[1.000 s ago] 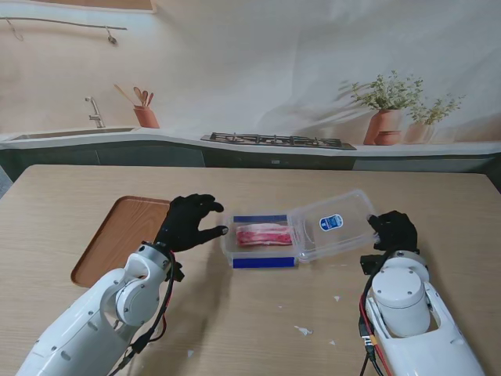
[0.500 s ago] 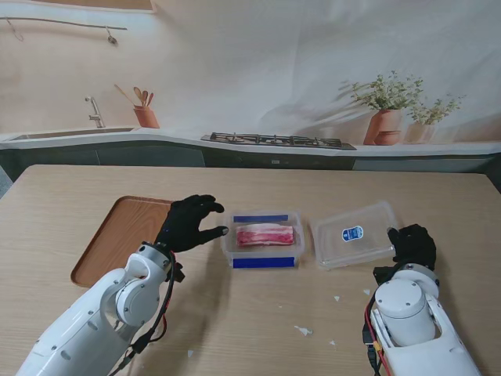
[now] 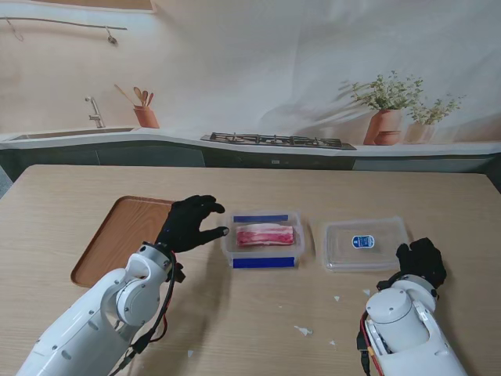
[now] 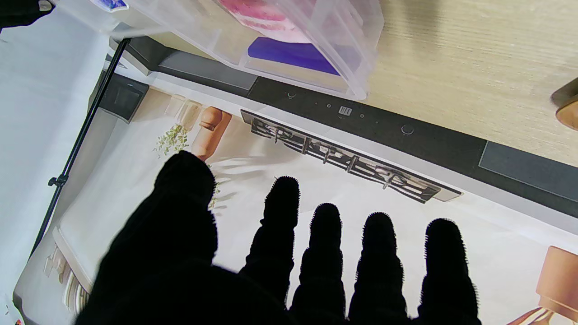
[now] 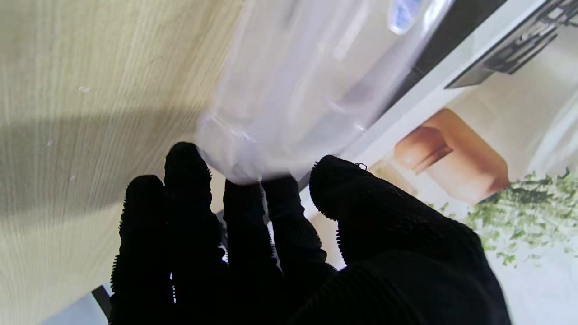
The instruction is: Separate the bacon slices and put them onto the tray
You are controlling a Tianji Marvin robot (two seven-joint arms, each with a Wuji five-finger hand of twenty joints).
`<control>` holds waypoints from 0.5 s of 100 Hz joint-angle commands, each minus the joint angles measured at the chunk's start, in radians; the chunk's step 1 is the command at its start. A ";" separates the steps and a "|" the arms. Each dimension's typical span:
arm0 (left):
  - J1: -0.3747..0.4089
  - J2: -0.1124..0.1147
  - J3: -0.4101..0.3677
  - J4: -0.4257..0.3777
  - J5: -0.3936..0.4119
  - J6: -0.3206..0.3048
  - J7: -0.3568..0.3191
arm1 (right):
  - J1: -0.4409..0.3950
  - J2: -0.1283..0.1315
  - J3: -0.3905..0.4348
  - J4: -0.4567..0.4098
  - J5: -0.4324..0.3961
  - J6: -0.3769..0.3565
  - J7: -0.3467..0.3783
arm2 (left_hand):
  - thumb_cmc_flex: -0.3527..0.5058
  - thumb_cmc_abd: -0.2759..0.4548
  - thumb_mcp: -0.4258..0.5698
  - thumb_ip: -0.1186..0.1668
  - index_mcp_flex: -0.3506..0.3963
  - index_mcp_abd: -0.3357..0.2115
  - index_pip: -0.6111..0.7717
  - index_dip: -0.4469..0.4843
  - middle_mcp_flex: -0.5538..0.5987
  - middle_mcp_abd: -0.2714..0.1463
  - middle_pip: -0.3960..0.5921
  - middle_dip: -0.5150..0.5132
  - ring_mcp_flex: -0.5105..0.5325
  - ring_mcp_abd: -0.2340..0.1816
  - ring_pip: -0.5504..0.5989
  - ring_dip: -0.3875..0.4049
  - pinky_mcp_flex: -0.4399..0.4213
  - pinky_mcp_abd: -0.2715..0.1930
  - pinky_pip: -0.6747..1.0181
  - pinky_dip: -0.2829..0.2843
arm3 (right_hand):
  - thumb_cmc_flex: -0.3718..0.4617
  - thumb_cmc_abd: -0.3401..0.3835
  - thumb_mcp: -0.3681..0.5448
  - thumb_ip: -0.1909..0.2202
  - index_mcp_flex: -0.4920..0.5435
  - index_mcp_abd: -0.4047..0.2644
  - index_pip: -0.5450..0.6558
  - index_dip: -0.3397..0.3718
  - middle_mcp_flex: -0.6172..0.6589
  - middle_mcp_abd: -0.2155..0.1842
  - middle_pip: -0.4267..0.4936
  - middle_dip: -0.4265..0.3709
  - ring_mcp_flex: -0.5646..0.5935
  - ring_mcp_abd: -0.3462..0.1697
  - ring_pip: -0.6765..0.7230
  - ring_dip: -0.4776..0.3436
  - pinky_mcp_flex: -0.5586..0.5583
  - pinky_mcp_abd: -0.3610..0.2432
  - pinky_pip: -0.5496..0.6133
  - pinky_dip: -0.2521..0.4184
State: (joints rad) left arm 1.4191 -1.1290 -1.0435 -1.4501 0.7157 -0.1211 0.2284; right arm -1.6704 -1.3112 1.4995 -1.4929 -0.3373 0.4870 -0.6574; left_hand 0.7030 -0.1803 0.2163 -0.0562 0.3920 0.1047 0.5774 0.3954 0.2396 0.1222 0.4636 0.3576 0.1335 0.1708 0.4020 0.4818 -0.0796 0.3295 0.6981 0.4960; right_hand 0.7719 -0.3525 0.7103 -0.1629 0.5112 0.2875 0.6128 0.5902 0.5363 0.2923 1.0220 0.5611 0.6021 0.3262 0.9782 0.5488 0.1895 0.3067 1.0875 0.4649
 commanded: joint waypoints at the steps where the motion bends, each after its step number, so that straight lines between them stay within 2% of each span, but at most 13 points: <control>1: -0.001 -0.003 0.004 0.000 -0.002 0.004 -0.014 | -0.024 0.005 -0.006 -0.023 0.003 -0.001 0.026 | 0.016 0.037 -0.011 0.039 -0.027 0.000 -0.017 -0.008 -0.027 -0.013 -0.008 -0.009 -0.038 -0.006 -0.016 -0.013 -0.008 -0.016 -0.028 -0.007 | -0.019 0.047 -0.004 0.067 -0.060 -0.022 -0.135 0.029 -0.110 -0.019 -0.067 -0.068 -0.126 0.005 -0.111 -0.049 -0.066 -0.046 -0.056 -0.017; 8: -0.002 -0.003 0.005 0.001 -0.002 0.004 -0.014 | -0.035 0.014 -0.009 -0.037 -0.028 0.008 0.044 | 0.017 0.037 -0.011 0.039 -0.030 0.000 -0.018 -0.008 -0.029 -0.012 -0.009 -0.009 -0.038 -0.006 -0.017 -0.012 -0.008 -0.016 -0.028 -0.007 | -0.038 0.051 -0.042 0.070 -0.114 -0.021 -0.217 0.026 -0.201 -0.031 -0.136 -0.139 -0.222 -0.021 -0.206 -0.093 -0.119 -0.074 -0.148 -0.014; 19: -0.002 -0.003 0.004 0.002 0.000 0.003 -0.015 | -0.047 0.025 -0.013 -0.050 -0.068 0.008 0.062 | 0.016 0.036 -0.011 0.039 -0.030 0.000 -0.017 -0.008 -0.030 -0.011 -0.010 -0.009 -0.038 -0.006 -0.018 -0.012 -0.008 -0.015 -0.033 -0.008 | -0.066 0.046 -0.072 0.071 -0.169 -0.015 -0.296 0.014 -0.307 -0.048 -0.221 -0.189 -0.336 -0.063 -0.335 -0.155 -0.169 -0.102 -0.266 -0.006; 27: -0.001 -0.003 0.002 0.001 0.001 0.002 -0.015 | -0.053 0.030 -0.014 -0.055 -0.085 0.000 0.065 | 0.016 0.036 -0.011 0.039 -0.031 0.000 -0.017 -0.008 -0.030 -0.010 -0.010 -0.009 -0.039 -0.006 -0.019 -0.012 -0.008 -0.015 -0.034 -0.008 | -0.078 0.042 -0.082 0.070 -0.193 -0.010 -0.356 -0.003 -0.367 -0.054 -0.267 -0.214 -0.391 -0.093 -0.420 -0.199 -0.185 -0.113 -0.376 -0.005; 36: -0.001 -0.002 -0.001 0.001 0.003 0.002 -0.012 | -0.059 0.036 -0.016 -0.058 -0.107 -0.022 0.063 | 0.017 0.034 -0.012 0.039 -0.032 0.000 -0.018 -0.008 -0.030 -0.010 -0.010 -0.009 -0.038 -0.007 -0.020 -0.012 -0.011 -0.015 -0.043 -0.011 | -0.106 0.039 -0.104 0.069 -0.211 -0.023 -0.388 -0.005 -0.373 -0.074 -0.390 -0.268 -0.452 -0.126 -0.507 -0.244 -0.207 -0.129 -0.519 0.000; 42: 0.000 -0.002 -0.003 0.000 0.003 0.001 -0.012 | -0.065 0.044 -0.017 -0.060 -0.133 -0.056 0.063 | 0.016 0.033 -0.012 0.039 -0.031 0.000 -0.017 -0.008 -0.030 -0.011 -0.010 -0.009 -0.038 -0.007 -0.020 -0.012 -0.011 -0.014 -0.051 -0.015 | -0.132 0.036 -0.118 0.067 -0.226 -0.044 -0.405 -0.008 -0.369 -0.091 -0.485 -0.302 -0.487 -0.147 -0.550 -0.264 -0.221 -0.138 -0.615 0.027; 43: 0.000 -0.002 -0.003 0.000 0.004 0.001 -0.012 | -0.067 0.045 -0.017 -0.061 -0.138 -0.063 0.063 | 0.016 0.033 -0.012 0.039 -0.031 -0.001 -0.017 -0.007 -0.030 -0.010 -0.010 -0.009 -0.038 -0.007 -0.020 -0.012 -0.011 -0.014 -0.053 -0.015 | -0.135 0.037 -0.126 0.068 -0.226 -0.047 -0.410 -0.011 -0.369 -0.094 -0.503 -0.296 -0.489 -0.149 -0.557 -0.263 -0.213 -0.140 -0.670 0.085; 44: 0.000 -0.002 -0.003 0.000 0.004 0.001 -0.012 | -0.068 0.047 -0.017 -0.062 -0.143 -0.070 0.064 | 0.017 0.033 -0.012 0.039 -0.031 0.000 -0.017 -0.007 -0.030 -0.010 -0.010 -0.009 -0.038 -0.007 -0.020 -0.012 -0.011 -0.014 -0.055 -0.016 | -0.137 0.038 -0.131 0.069 -0.228 -0.049 -0.413 -0.013 -0.369 -0.095 -0.513 -0.294 -0.493 -0.153 -0.562 -0.263 -0.211 -0.142 -0.699 0.115; 46: 0.000 -0.002 -0.004 0.000 0.004 0.001 -0.013 | -0.071 0.051 -0.016 -0.064 -0.153 -0.084 0.065 | 0.018 0.031 -0.012 0.039 -0.031 0.001 -0.017 -0.007 -0.030 -0.009 -0.010 -0.009 -0.038 -0.006 -0.020 -0.011 -0.012 -0.013 -0.059 -0.017 | -0.143 0.041 -0.135 0.069 -0.230 -0.052 -0.416 -0.015 -0.368 -0.098 -0.530 -0.299 -0.494 -0.157 -0.569 -0.266 -0.214 -0.146 -0.721 0.140; 50: 0.000 -0.002 -0.004 0.000 0.004 0.001 -0.013 | -0.076 0.057 -0.015 -0.071 -0.171 -0.115 0.070 | 0.015 0.033 -0.012 0.039 -0.031 -0.002 -0.018 -0.007 -0.029 -0.011 -0.010 -0.009 -0.037 -0.009 -0.019 -0.011 -0.013 -0.012 -0.067 -0.020 | -0.154 0.045 -0.141 0.068 -0.235 -0.063 -0.419 -0.017 -0.370 -0.103 -0.547 -0.308 -0.498 -0.162 -0.579 -0.271 -0.222 -0.149 -0.732 0.149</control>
State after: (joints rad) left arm 1.4172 -1.1290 -1.0450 -1.4466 0.7182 -0.1214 0.2290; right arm -1.7300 -1.2637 1.4878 -1.5421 -0.4939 0.4016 -0.6041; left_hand 0.7030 -0.1803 0.2163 -0.0561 0.3920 0.1047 0.5774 0.3954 0.2395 0.1222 0.4636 0.3576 0.1335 0.1708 0.3992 0.4818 -0.0797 0.3294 0.6664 0.4905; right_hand 0.6494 -0.3307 0.5943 -0.1361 0.3057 0.2691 0.2156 0.5898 0.1989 0.2275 0.5309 0.2695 0.1527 0.2062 0.4297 0.2925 -0.0106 0.2002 0.4198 0.5550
